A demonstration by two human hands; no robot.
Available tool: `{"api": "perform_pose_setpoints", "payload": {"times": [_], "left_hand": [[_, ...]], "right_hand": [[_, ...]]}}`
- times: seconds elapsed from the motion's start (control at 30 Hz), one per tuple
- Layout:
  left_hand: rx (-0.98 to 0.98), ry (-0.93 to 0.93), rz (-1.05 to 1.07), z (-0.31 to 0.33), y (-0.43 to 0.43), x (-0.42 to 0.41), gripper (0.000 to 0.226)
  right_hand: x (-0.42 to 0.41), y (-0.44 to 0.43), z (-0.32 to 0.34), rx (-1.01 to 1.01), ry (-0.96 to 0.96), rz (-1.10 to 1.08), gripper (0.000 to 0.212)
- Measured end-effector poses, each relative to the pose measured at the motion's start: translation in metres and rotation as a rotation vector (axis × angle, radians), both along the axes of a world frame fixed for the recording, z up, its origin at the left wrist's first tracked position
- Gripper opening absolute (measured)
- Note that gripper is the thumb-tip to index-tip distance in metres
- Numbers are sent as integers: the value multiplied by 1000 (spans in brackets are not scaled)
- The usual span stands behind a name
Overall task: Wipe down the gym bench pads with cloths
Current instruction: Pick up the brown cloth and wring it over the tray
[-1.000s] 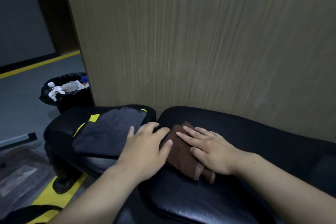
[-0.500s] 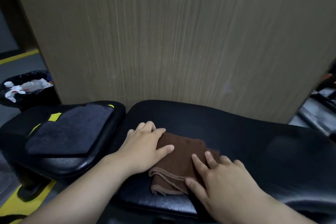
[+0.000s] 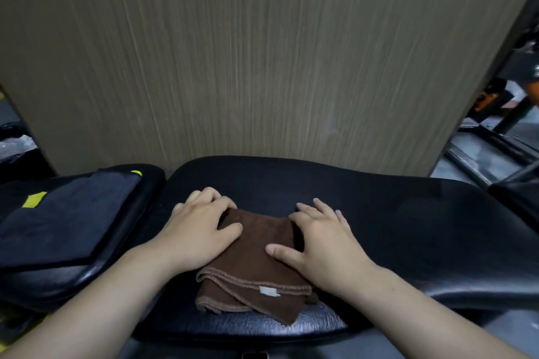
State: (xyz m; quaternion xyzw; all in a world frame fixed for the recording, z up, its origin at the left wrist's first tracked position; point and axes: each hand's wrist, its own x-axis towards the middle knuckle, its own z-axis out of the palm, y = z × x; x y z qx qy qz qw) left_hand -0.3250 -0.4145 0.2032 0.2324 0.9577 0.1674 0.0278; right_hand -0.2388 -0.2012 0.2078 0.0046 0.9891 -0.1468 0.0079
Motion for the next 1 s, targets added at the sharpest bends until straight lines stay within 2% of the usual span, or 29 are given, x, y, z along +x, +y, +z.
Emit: {"api": "perform_pose_setpoints", "payload": {"times": [0.1, 0.17, 0.33, 0.43, 0.53, 0.73, 0.8, 0.93, 1.0], "left_hand": [[63, -2, 5, 2, 1, 2, 29], [153, -3, 3, 4, 2, 4, 31], [253, -40, 8, 8, 6, 12, 27], [310, -56, 30, 10, 10, 20, 30], [464, -78, 56, 12, 19, 31, 31], [777, -116, 41, 24, 61, 64, 13], [856, -150, 0, 25, 81, 77, 10], [891, -167, -91, 28, 119, 98, 12], [919, -196, -125, 33, 137, 108, 4]], "right_hand": [[-5, 3, -4, -127, 78, -14, 54], [-3, 5, -2, -204, 101, -22, 40], [5, 12, -2, -246, 198, 62, 27], [14, 21, 3, -349, 172, 57, 26], [23, 33, 12, -500, 181, 18, 25], [56, 68, 40, -780, 273, -15, 23], [70, 81, 51, -824, 326, 7, 21], [95, 108, 67, -850, 465, 6, 22], [110, 125, 70, -818, 518, -10, 23]]}}
